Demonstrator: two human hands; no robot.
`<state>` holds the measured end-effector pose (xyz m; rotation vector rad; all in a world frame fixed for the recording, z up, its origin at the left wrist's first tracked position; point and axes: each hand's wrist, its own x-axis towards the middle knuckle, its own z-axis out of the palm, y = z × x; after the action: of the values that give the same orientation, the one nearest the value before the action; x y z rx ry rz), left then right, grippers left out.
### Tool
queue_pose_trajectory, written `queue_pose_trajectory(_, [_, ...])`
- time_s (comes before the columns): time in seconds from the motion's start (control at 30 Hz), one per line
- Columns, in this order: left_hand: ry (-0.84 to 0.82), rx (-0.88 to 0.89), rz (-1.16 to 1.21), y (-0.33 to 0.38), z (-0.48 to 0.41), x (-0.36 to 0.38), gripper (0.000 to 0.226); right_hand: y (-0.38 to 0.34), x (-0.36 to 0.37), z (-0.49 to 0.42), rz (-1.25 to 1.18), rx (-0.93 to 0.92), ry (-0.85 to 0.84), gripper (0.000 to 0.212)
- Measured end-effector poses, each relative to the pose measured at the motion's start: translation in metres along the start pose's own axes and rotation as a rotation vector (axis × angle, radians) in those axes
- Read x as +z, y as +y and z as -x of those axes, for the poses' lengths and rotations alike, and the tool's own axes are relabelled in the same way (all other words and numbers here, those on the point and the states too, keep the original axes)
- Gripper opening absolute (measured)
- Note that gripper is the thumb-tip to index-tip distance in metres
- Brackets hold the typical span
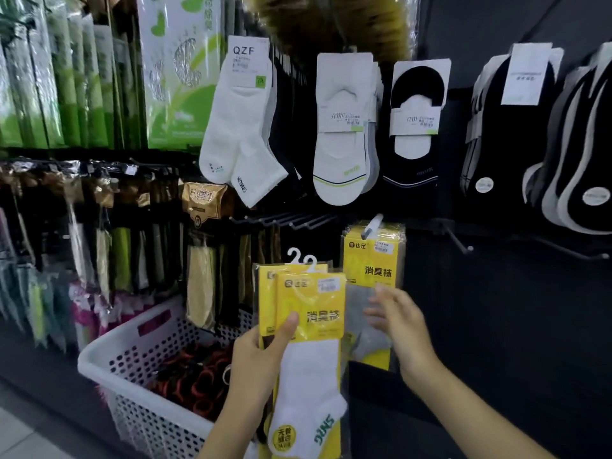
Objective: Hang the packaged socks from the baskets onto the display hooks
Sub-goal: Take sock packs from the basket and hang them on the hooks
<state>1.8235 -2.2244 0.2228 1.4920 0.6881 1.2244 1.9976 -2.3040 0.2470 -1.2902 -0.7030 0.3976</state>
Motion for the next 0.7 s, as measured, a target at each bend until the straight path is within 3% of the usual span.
queue_pose_trajectory(0.07, [-0.065,0.009,0.036,-0.001,0.003,0.009,0.021,-0.006,0.01,0.021,-0.071,-0.007,-0.206,0.03])
queue_pose_trajectory(0.13, [-0.121,0.022,0.057,-0.002,0.006,0.017,0.025,-0.008,0.014,0.032,-0.123,-0.033,-0.246,0.037])
queue_pose_trajectory(0.23, [-0.131,0.016,0.07,-0.002,0.011,0.025,0.031,-0.012,0.009,0.036,-0.175,-0.059,-0.199,0.032])
queue_pose_trajectory(0.33, [-0.072,0.01,0.017,0.0,0.012,0.023,0.06,-0.012,0.0,0.031,-0.159,-0.05,-0.159,0.027])
queue_pose_trajectory(0.43, [0.086,0.029,-0.042,0.005,0.009,0.013,0.054,-0.018,-0.012,0.021,-0.159,-0.061,-0.074,0.018])
queue_pose_trajectory(0.57, [0.173,0.066,-0.095,0.008,0.0,-0.007,0.054,-0.035,-0.021,-0.001,-0.118,-0.129,0.018,0.014])
queue_pose_trajectory(0.7, [0.24,0.022,-0.091,0.009,-0.007,-0.021,0.055,-0.044,-0.012,-0.022,0.0,-0.182,-0.027,0.012])
